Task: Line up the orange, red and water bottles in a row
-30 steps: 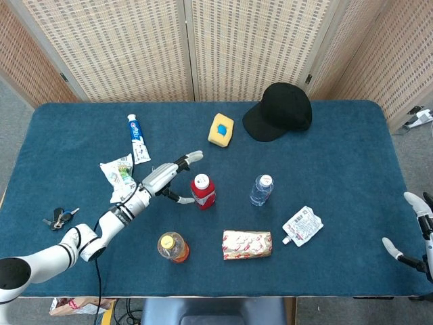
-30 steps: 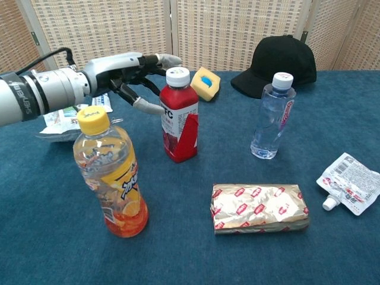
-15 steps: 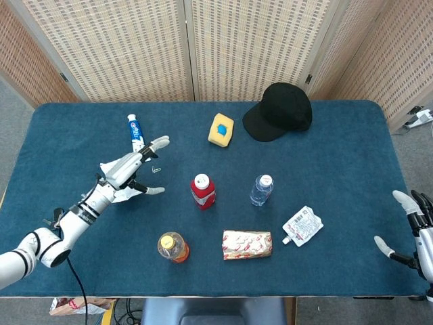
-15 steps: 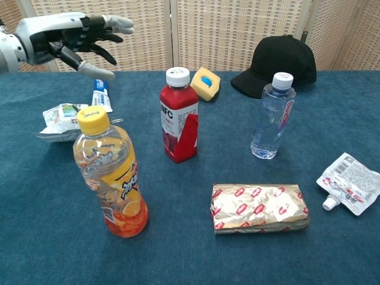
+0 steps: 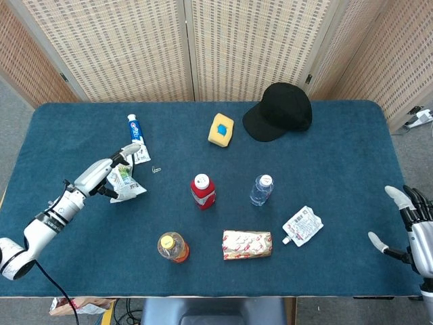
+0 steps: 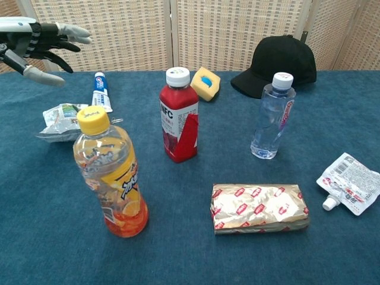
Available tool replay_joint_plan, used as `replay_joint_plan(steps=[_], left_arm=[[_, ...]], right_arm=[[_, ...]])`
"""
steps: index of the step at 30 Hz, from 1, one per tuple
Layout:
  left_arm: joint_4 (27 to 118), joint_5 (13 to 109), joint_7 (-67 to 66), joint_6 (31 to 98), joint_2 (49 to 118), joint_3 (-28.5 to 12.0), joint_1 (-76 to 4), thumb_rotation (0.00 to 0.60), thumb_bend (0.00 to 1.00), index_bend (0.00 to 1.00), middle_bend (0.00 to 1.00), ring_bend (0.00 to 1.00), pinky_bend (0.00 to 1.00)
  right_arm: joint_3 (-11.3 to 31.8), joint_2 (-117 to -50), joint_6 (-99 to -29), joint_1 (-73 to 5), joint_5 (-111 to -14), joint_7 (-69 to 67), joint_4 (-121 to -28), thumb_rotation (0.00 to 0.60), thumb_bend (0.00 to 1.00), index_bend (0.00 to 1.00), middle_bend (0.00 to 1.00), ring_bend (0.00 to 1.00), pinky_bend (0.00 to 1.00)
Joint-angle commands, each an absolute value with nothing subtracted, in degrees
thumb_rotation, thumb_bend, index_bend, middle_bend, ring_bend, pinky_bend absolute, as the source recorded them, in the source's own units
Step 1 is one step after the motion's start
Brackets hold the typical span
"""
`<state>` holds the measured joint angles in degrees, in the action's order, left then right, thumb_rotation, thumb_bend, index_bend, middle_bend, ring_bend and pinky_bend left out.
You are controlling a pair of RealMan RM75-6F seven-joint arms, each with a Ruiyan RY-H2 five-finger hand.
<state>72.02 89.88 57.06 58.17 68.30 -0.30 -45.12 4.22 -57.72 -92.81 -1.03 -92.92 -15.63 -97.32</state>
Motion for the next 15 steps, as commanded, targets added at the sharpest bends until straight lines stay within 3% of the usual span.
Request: replay_joint_plan(steps=[1,8,15], left_arm=[[71.3,91.2,59.3,59.9,67.5,0.9,-43.5,0.600,0.11,0.04,0.00,0.01,0.19],[70.2,94.1,64.4,64.5,66.0,3.8,-39.7,0.600,0.11,0.04,0.00,0.01,0.18],[70.6,98.8,68.9,67.7,64.5,7.6,-37.7,0.600,0.11,0.04,0.00,0.01,0.17]], right_arm=[[4.4,-57.5,-92.6,-1.5,-93.4,-15.1,-98.0,0.600,0.23,0.12,0.15,0.01,0.04],[4.4,-57.4,-92.4,-1.9,-93.5,-13.7,-99.7,0.600,0.22,0.12,0.14,0.01,0.04],[4.2,-57.4,-91.7,-2.6,-94.4,-12.4,-101.3,0.600,0.11,0.12,0.14,0.01,0.04]])
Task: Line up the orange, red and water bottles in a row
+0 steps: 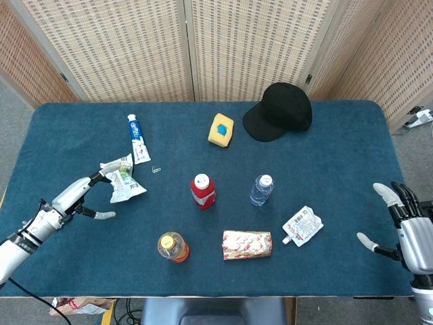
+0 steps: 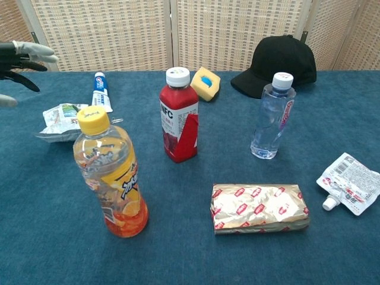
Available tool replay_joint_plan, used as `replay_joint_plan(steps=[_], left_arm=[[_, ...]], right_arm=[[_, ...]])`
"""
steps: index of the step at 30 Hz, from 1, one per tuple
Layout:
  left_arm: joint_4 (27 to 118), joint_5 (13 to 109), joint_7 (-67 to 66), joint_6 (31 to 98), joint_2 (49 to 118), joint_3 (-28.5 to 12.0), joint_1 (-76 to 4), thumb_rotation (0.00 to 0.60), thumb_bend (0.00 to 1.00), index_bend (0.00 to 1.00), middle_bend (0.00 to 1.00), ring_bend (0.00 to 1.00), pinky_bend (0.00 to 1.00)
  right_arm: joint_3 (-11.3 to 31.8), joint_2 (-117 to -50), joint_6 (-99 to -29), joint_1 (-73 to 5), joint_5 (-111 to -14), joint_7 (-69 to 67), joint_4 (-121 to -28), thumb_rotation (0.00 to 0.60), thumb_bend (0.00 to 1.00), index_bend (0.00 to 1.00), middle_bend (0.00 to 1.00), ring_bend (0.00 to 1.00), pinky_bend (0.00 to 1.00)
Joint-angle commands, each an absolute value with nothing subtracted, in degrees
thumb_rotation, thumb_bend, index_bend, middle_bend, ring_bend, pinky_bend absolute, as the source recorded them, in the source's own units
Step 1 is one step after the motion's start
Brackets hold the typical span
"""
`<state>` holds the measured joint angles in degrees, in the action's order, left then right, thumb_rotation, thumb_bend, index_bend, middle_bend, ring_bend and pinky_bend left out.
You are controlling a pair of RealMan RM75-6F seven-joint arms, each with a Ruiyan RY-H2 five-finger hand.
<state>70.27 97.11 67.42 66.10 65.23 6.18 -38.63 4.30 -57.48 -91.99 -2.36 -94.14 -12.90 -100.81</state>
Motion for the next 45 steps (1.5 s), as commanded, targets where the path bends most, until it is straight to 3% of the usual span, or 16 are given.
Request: replay_joint_plan(steps=[1,14,37,45], left_arm=[[70.6,99.3,68.9,68.1,64.4,8.0,-37.5,0.600,0.11,0.04,0.00,0.01,0.17],[73.4,104.5,67.9,70.6,64.9,11.9,-36.4,0.600,0.11,0.04,0.00,0.01,0.17],[72.9,109.5,71.9,68.8,76.5,14.0,-42.0,0.600,0.11,0.04,0.00,0.01,0.17],[71.8,109.3,72.3,69.2,79.6,14.1,-43.3,0.600,0.11,0.07,0.00,0.07,0.17]], right_arm=[[4.2,-57.4,-91.6,-2.7,-94.5,-12.1,-101.5,0.600,0.10,0.12,0.14,0.01,0.04],[3.8,-57.4,-91.6,-2.9,-94.8,-10.5,-102.7,0.600,0.09,0.12,0.14,0.01,0.04],[3.4,-57.7,-93.6,-1.4,-93.7,-12.8,-100.5,0.600,0.09,0.12,0.14,0.01,0.04],[3.4,-57.6,-94.1,-0.9,-93.2,-14.1,-99.5,0.600,0.09,0.12,0.14,0.01,0.04]])
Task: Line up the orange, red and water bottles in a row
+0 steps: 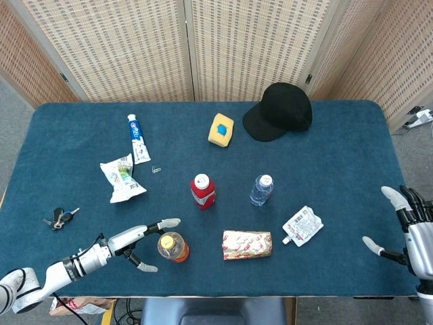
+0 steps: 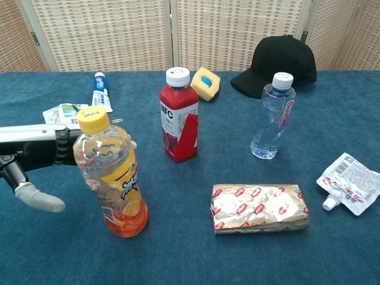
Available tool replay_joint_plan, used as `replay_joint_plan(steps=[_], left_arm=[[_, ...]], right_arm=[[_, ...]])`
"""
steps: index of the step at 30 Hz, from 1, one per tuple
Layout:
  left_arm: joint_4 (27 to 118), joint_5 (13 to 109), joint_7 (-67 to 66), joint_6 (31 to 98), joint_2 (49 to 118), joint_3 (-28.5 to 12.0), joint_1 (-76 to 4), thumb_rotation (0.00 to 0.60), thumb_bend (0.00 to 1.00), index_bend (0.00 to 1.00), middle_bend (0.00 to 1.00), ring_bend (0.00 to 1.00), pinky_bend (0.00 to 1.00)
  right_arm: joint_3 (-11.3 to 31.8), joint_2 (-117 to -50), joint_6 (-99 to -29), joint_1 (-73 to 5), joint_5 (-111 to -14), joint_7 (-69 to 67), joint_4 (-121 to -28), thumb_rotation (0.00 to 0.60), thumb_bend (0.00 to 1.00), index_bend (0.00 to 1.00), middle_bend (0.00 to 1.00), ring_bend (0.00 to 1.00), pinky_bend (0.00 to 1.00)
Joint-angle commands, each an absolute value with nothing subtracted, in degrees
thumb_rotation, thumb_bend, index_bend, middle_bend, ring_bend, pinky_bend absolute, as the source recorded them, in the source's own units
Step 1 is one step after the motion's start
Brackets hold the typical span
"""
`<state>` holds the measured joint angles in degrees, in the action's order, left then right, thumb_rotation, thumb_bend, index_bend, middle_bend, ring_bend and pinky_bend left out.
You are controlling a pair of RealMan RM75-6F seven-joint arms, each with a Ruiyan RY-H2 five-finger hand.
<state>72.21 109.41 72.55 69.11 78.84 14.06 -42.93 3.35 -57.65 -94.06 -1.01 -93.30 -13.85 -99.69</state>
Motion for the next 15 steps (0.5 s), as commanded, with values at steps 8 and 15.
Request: replay_joint_plan(steps=[8,15], left_arm=[[70.7,107.1,69.7,69.3,82.9,12.6,-43.4,0.600,0.11,0.13,0.05,0.14,0.22],[70.3,105.8,69.1,68.6,85.2,12.1,-43.9,0.600,0.11,0.16,0.09,0.18,0.26]], right_arm=[[3.5,-57.4,-94.2,-0.9,-93.1,-15.0,-98.9,0.600,0.09,0.12,0.14,0.01,0.04],[3.6,-57.4,-94.0,-0.8,-92.5,-15.8,-98.2,0.600,0.09,0.12,0.14,0.01,0.04]])
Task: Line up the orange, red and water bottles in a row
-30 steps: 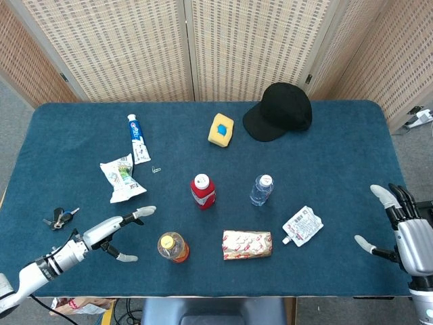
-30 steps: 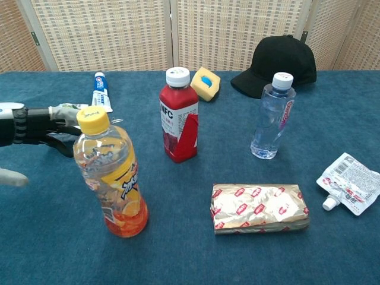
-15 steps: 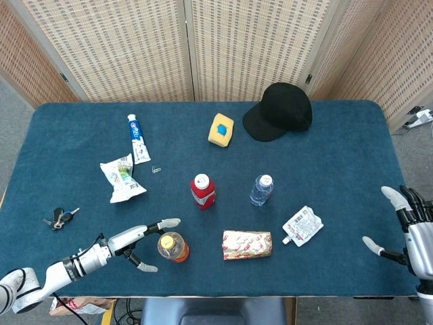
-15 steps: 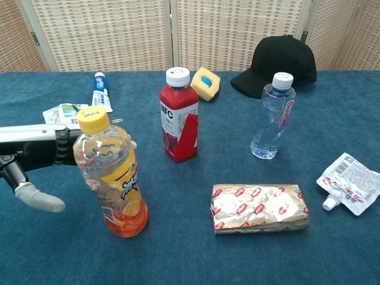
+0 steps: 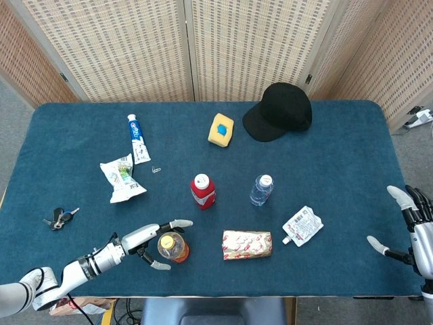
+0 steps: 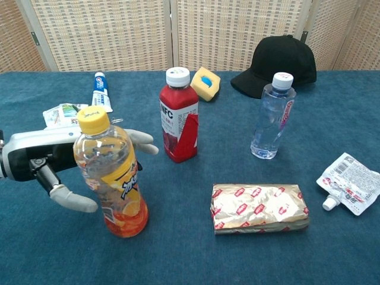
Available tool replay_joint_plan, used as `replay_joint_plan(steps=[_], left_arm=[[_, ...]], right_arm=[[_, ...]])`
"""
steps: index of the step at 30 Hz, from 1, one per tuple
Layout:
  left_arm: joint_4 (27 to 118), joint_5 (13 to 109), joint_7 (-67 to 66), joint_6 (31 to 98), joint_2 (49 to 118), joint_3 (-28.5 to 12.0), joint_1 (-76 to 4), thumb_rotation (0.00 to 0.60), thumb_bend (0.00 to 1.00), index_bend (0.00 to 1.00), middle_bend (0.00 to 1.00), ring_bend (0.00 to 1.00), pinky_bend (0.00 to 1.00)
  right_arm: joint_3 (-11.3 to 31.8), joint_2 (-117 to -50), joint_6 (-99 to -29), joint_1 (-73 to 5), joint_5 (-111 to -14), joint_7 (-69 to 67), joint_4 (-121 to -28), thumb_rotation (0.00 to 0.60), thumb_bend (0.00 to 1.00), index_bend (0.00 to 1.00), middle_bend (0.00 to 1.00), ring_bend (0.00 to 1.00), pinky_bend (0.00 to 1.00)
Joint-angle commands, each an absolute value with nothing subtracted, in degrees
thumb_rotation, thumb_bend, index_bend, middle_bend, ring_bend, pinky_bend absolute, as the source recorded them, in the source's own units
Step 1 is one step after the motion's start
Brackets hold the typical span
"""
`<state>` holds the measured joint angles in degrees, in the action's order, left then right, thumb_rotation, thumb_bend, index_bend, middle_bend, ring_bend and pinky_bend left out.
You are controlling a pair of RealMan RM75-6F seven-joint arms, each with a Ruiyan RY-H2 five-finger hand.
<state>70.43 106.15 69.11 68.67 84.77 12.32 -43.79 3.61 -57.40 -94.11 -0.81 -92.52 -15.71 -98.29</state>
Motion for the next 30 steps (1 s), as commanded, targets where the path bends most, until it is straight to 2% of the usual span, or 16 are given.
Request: replay_joint_plan(steps=[1,4,7,17,27,30], left_arm=[[70.1,105.6,69.1,68.5,85.5,11.9,-44.0,0.600,0.11,0.17,0.09,0.18,0.26],[69.7,104.8,68.9,68.8,86.6,11.4,-44.0,0.600,0.11,0.23,0.11,0.22,0.30],[69.4,103.0,67.5,68.6,87.8,10.4,-43.4,0.600,0.11,0.33,0.19,0.28,0.35],[69.4,100.7,62.9,67.9,89.5,9.2,-42.6,0.600,0.11,0.56,0.41,0.45,0.58],[69.4,99.2,60.8,68.4,88.2,8.2,-42.0,0.600,0.12,0.59,0.48,0.48,0.69],[69.5,98.8,60.5,68.9,87.2,7.6,-42.0,0.600,0.11,0.59,0.48,0.48,0.69]], right_arm=[[3.7,-57.4,-94.0,-0.8,-92.4,-15.9,-98.1,0.600,0.09,0.12,0.14,0.01,0.04],[3.7,-57.4,-94.0,-0.9,-92.3,-16.2,-97.9,0.600,0.09,0.12,0.14,0.01,0.04],[3.8,-57.4,-93.9,-0.9,-92.1,-16.5,-97.7,0.600,0.09,0.12,0.14,0.01,0.04],[3.9,-57.3,-94.1,-0.7,-92.0,-17.1,-97.5,0.600,0.09,0.12,0.14,0.01,0.04],[4.0,-57.4,-94.5,-0.6,-92.2,-17.5,-97.1,0.600,0.09,0.12,0.14,0.01,0.04],[4.0,-57.5,-94.6,-0.6,-92.3,-17.6,-96.9,0.600,0.09,0.12,0.14,0.01,0.04]])
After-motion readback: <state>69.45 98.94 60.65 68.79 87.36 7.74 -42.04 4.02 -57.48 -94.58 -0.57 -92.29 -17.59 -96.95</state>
